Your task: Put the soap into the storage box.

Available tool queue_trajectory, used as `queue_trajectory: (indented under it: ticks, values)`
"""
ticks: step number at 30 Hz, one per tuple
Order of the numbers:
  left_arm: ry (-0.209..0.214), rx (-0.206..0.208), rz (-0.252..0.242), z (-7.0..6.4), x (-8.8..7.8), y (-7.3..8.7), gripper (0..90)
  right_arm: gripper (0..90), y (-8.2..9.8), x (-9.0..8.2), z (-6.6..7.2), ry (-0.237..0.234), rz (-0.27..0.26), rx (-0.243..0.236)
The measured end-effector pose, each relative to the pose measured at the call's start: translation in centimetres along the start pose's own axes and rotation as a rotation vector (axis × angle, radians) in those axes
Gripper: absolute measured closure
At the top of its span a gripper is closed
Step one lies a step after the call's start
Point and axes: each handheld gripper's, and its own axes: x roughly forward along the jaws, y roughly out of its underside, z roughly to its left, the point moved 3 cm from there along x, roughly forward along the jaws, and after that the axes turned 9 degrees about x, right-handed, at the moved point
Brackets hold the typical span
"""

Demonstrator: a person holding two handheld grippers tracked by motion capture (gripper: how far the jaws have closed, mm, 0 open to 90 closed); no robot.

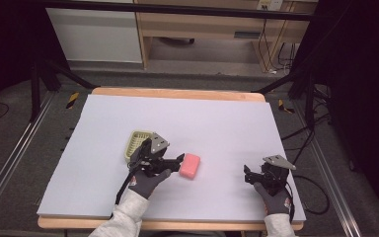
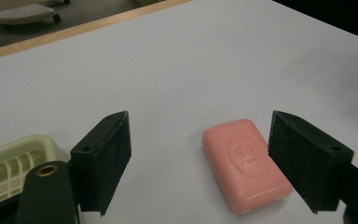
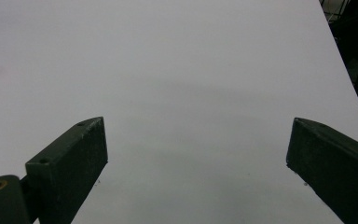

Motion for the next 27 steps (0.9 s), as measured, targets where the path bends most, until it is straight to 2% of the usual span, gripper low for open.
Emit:
queue_trajectory:
  ticks: [27]
  values:
    - [0.019,0.024,0.062,-2.4,3.4,0.0,20.1,5.6,0.1,0.1,0.1,-0.012,0.007,-0.001]
